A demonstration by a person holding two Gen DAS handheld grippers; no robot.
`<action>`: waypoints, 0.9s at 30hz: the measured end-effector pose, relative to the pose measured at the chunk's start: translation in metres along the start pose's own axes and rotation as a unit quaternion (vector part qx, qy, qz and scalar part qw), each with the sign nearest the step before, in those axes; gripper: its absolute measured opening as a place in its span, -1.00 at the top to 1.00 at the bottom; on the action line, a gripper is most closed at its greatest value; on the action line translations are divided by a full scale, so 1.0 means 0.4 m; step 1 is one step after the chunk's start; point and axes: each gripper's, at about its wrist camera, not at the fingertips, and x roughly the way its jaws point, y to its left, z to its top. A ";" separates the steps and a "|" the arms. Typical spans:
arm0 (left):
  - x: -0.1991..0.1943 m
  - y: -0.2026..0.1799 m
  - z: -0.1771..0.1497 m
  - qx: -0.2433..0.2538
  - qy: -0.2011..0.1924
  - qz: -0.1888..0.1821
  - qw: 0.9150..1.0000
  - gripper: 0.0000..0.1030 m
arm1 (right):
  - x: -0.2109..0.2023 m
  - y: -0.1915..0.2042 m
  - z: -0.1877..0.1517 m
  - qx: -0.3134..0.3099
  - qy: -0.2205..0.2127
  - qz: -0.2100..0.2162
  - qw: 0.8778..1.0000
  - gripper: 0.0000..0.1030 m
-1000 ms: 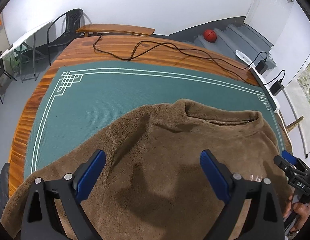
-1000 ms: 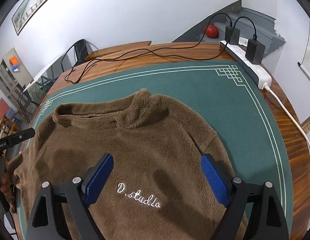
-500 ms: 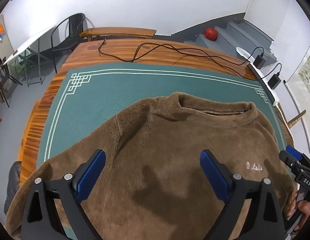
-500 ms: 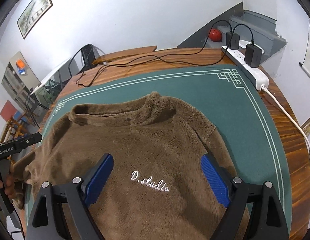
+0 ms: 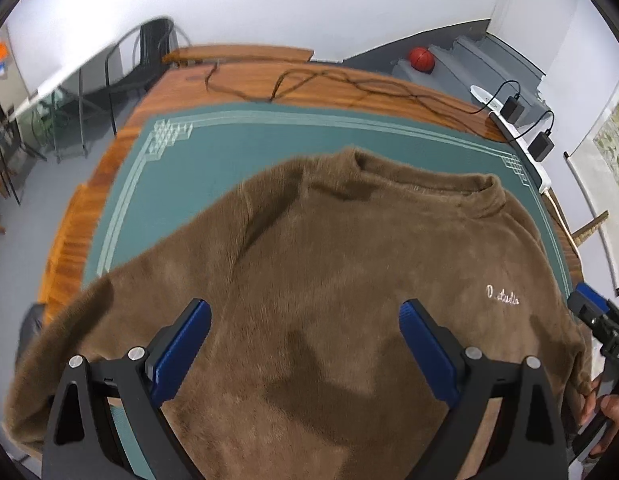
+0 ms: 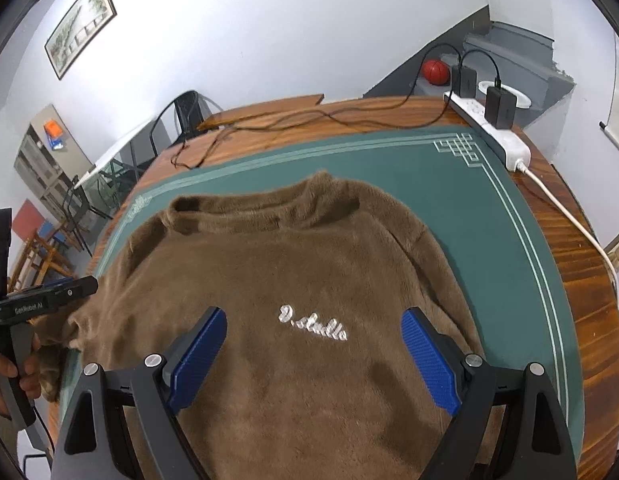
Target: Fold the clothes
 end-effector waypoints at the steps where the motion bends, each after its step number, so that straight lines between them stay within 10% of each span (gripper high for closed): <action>1: 0.018 0.011 -0.002 -0.009 0.007 -0.003 1.000 -0.88 | 0.009 -0.002 -0.006 -0.003 0.004 -0.005 1.000 -0.77; 27: 0.398 -0.063 0.305 0.026 0.009 0.022 0.999 -0.93 | 0.442 0.033 0.225 -0.039 0.038 -0.059 0.997 -0.87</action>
